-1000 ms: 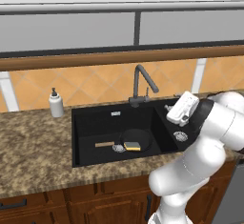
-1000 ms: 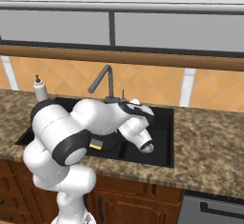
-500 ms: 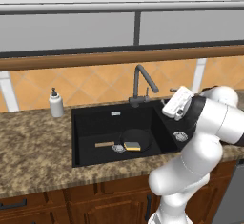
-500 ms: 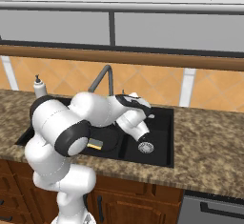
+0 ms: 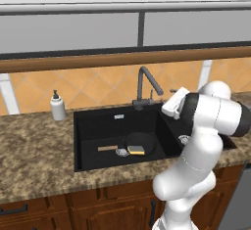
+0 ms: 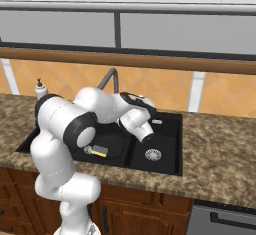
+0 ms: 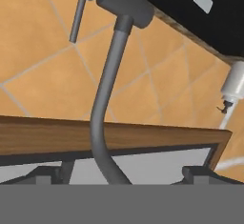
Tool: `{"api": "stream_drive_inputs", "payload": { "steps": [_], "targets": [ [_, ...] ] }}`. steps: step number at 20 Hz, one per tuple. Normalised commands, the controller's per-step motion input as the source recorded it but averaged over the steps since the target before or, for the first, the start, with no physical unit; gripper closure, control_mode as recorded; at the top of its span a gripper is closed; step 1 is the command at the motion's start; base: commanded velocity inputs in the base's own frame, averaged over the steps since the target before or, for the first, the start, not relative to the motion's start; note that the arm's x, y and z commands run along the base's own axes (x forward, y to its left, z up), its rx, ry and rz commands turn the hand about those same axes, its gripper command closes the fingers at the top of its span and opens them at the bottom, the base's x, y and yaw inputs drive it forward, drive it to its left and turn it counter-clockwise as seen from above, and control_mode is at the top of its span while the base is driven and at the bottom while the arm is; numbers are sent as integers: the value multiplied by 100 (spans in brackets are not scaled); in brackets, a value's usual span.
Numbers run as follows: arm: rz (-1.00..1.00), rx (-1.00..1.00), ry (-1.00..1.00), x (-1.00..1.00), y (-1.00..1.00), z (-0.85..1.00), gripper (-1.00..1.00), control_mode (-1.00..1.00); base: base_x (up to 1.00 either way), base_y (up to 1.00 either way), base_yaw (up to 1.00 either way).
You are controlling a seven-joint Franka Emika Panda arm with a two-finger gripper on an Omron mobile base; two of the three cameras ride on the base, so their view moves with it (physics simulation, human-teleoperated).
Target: Pick the pan and sponge and place them into the sink. Then turn on the water.
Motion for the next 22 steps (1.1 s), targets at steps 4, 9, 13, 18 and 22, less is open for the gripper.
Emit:
{"api": "stream_drive_inputs", "payload": {
  "steps": [4,9,13,18,22],
  "targets": [
    [0,11,3,34,0,-25,-100,-100,0,0,0],
    [0,8,3,34,0,-26,-100,-100,0,0,0],
    [0,5,0,34,0,-8,-100,-100,0,0,0],
    [1,0,0,38,1,0,-100,-100,0,0,0],
    [1,0,0,38,1,-3,-100,-100,0,0,0]
  ]
}}
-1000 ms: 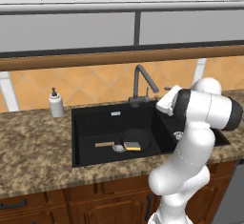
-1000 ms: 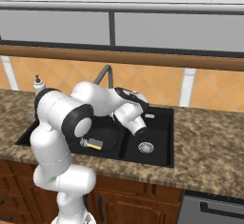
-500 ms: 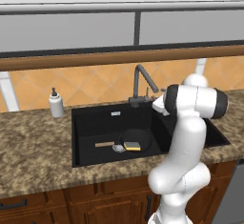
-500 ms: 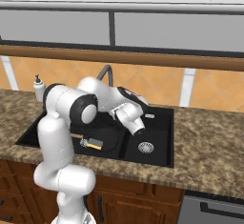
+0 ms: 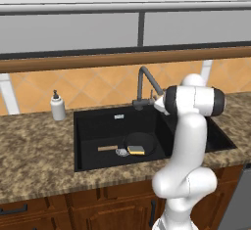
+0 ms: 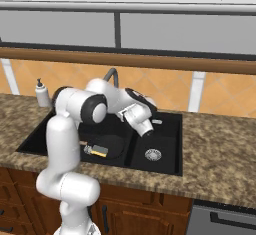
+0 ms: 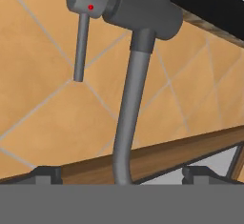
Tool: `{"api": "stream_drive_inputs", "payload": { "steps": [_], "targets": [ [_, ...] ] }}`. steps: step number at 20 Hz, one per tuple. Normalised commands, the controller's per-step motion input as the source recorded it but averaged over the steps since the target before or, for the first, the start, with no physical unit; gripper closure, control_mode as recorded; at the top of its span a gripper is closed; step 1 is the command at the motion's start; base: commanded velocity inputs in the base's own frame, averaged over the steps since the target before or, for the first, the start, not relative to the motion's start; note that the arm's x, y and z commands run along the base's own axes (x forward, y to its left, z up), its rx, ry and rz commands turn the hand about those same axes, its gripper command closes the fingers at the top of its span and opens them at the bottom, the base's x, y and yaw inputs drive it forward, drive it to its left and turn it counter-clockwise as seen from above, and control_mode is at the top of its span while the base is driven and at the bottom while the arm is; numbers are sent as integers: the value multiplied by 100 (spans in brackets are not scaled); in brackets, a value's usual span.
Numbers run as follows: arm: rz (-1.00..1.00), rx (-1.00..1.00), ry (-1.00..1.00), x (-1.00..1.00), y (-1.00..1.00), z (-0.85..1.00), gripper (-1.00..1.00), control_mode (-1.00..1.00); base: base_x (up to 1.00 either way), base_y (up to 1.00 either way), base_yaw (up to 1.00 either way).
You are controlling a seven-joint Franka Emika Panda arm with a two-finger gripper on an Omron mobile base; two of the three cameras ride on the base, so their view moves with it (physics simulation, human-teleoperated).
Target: Pick the pan and sponge and place them into the sink. Then turn on the water.
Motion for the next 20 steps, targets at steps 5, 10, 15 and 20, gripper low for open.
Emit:
{"api": "stream_drive_inputs", "payload": {
  "steps": [5,10,15,20],
  "targets": [
    [0,0,0,36,1,-9,-100,-100,0,0,0],
    [0,0,0,33,1,-19,-100,-100,0,0,0],
    [0,0,3,31,0,-29,-100,-100,0,0,0],
    [0,0,7,23,0,-33,-100,-100,0,0,0]
  ]
}}
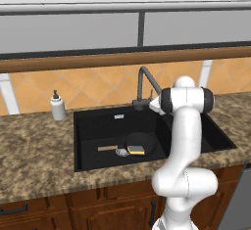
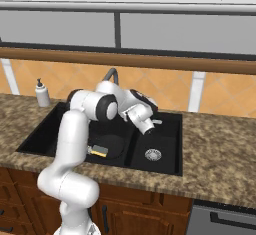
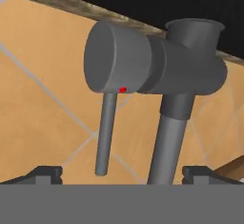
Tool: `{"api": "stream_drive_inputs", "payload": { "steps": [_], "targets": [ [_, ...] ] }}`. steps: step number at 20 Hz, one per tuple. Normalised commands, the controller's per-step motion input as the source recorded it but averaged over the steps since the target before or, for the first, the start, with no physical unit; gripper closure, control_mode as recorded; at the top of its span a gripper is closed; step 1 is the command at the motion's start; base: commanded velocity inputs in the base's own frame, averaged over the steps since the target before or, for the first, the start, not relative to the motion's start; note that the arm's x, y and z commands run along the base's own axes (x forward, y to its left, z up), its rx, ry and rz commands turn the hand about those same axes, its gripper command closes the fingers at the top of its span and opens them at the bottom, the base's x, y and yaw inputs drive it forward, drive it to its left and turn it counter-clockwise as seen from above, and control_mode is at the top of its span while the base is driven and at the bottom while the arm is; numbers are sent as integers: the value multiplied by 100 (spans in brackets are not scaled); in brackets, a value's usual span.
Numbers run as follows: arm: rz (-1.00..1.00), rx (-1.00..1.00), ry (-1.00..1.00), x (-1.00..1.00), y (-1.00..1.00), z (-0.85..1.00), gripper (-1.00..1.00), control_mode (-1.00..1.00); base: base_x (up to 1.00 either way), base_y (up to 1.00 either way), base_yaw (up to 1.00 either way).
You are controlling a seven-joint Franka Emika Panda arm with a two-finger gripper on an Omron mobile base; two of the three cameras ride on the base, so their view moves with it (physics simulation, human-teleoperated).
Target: Pick the pan and sponge and place them into the sink. Then turn on the water.
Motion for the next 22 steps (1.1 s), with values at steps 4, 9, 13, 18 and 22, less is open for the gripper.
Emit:
{"api": "stream_drive_inputs", "payload": {
  "steps": [4,9,13,18,22],
  "targets": [
    [0,0,0,21,0,-4,-100,-100,0,0,0],
    [0,0,0,24,7,0,-100,-100,0,0,0],
    [0,0,0,25,5,0,-100,-100,0,0,0],
    [0,0,1,37,0,0,-100,-100,0,0,0],
    [0,0,1,31,0,0,100,-100,0,0,0]
  ]
}}
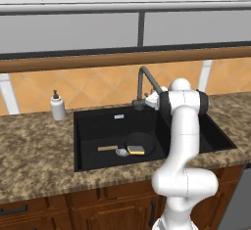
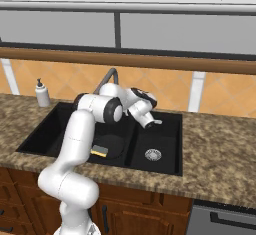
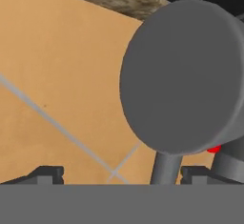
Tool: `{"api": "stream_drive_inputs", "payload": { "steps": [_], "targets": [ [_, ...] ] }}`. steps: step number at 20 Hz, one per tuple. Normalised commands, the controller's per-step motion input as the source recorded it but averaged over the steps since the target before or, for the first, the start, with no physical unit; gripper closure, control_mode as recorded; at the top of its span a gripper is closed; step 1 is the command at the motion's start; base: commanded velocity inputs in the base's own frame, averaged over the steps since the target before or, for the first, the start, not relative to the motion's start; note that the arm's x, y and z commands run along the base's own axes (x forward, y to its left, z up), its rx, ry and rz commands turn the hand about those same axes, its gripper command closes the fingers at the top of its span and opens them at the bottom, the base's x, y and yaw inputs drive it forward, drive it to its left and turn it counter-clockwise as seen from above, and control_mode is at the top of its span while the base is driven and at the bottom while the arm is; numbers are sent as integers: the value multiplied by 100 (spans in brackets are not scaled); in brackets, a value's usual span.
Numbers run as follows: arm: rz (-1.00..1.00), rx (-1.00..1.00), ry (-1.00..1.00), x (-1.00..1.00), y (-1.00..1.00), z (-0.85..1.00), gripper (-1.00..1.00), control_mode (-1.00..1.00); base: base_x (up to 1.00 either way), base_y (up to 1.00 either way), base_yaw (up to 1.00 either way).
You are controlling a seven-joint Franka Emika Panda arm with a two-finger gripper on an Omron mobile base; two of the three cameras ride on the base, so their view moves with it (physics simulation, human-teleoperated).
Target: Pick the pan and sponge and place them into the sink. Then turn on the water.
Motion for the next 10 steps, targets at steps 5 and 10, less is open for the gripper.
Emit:
{"api": "stream_drive_inputs", "payload": {
  "steps": [5,10],
  "targets": [
    [-3,7,0,7,-18,0,100,-100,0,0,0],
    [-9,19,-5,0,-64,0,100,-100,0,0,0]
  ]
}}
